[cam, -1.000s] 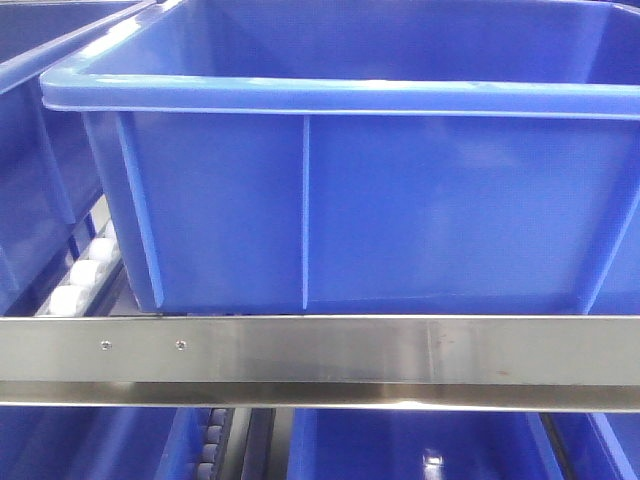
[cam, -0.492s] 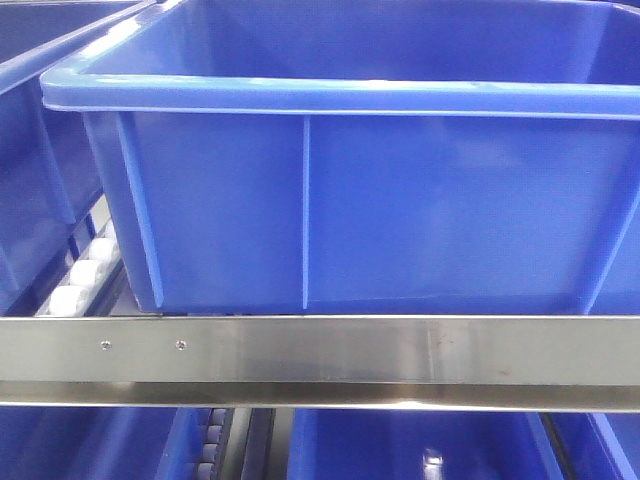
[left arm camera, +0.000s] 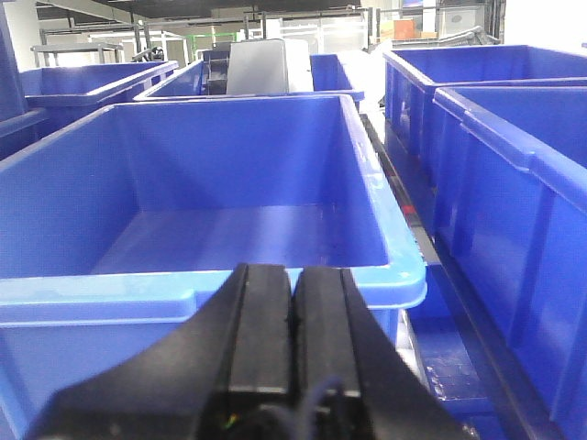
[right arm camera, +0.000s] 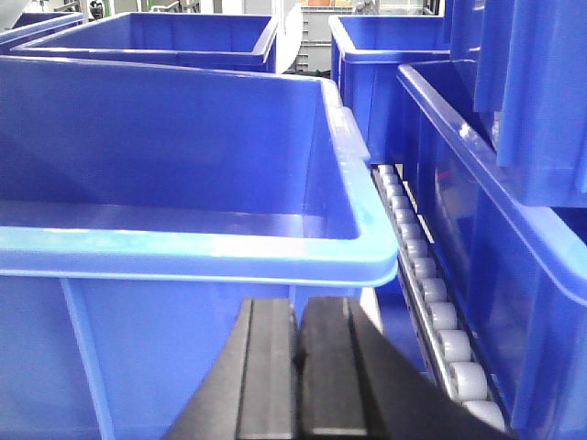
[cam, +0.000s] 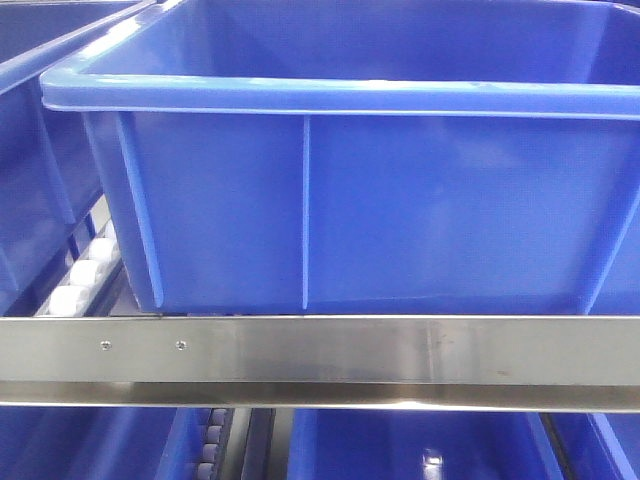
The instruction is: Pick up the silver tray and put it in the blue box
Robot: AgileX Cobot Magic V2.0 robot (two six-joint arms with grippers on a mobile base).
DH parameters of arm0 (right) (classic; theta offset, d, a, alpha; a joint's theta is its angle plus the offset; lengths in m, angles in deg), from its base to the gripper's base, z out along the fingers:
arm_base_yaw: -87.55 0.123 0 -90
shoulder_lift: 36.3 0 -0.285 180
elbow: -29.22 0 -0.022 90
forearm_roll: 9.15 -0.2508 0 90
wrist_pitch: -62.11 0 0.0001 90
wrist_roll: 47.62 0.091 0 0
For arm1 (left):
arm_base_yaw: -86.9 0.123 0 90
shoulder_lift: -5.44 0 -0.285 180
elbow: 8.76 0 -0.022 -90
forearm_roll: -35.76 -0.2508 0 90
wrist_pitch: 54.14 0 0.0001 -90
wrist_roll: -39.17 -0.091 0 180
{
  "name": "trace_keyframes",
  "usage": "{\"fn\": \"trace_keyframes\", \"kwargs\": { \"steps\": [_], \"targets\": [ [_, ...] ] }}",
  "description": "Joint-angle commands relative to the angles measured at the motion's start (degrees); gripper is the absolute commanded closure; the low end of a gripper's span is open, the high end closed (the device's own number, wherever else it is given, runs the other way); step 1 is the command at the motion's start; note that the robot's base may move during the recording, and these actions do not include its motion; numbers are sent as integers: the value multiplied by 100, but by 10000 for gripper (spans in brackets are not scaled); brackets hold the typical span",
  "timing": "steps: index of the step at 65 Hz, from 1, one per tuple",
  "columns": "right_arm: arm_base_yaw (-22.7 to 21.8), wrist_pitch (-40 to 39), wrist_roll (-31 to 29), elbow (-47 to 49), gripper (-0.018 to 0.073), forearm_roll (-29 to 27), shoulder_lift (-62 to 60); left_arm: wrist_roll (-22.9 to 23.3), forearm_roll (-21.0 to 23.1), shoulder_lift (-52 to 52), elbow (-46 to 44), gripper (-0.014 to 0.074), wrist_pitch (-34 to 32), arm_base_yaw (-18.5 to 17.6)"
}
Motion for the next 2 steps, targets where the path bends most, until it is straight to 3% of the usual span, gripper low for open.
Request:
{"fn": "trace_keyframes", "kwargs": {
  "steps": [1, 2],
  "targets": [
    [-39, -540, -58, -16, 508, 56, -122, 5, 38, 95, -20, 701, -509, 7],
    [-39, -540, -58, -16, 508, 56, -122, 5, 38, 95, -20, 701, -509, 7]
  ]
}}
